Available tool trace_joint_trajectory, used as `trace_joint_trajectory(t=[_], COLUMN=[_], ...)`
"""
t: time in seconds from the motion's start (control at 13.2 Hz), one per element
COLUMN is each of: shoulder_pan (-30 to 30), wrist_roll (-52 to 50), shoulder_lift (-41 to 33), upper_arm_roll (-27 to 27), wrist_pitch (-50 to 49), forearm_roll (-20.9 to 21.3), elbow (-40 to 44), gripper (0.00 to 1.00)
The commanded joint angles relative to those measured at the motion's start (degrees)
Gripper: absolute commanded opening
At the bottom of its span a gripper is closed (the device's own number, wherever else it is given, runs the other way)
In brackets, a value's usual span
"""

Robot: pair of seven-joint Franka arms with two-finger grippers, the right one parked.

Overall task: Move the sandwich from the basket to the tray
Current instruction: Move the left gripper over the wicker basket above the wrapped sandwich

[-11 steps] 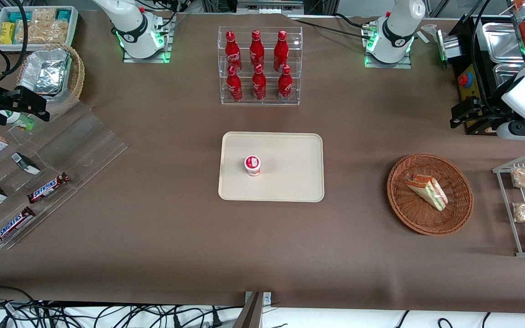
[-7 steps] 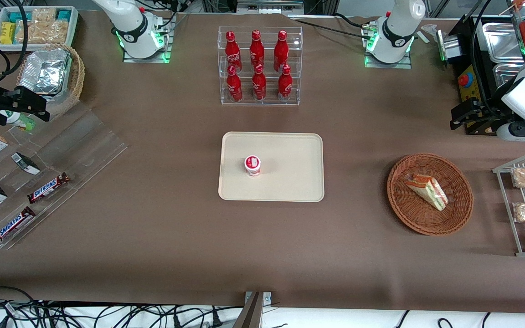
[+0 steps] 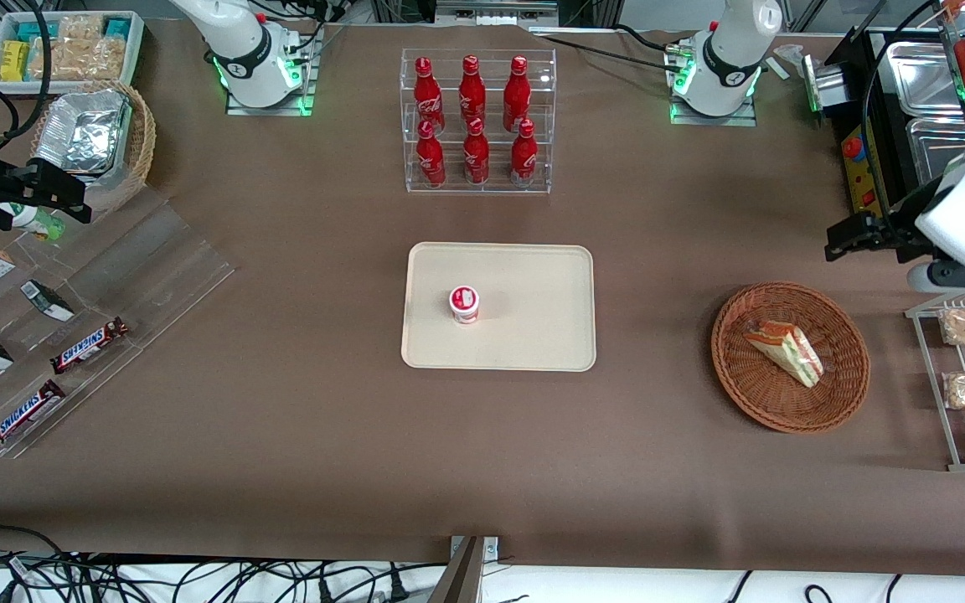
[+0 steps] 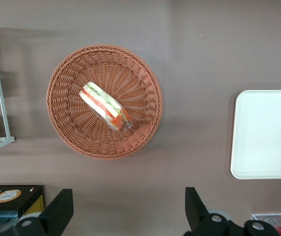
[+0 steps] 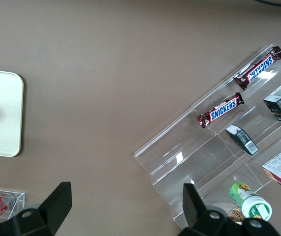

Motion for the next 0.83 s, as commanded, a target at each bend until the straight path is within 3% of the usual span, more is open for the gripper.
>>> trace_joint_trajectory(t=[0.0, 0.45, 0.76], shoulder_pan=[1.29, 3.04, 3.22], wrist_roll=[-1.69, -19.17, -27.70], shoulder_lift=[2.30, 3.27, 3.27], upper_arm_roll=[-0.03, -0.03, -0.21], wrist_pitch=[1.51, 18.28, 20.15], forearm_roll=[4.05, 5.40, 5.40], elbow=[-0.23, -12.52, -14.29], gripper=[1.00, 1.00, 1.00])
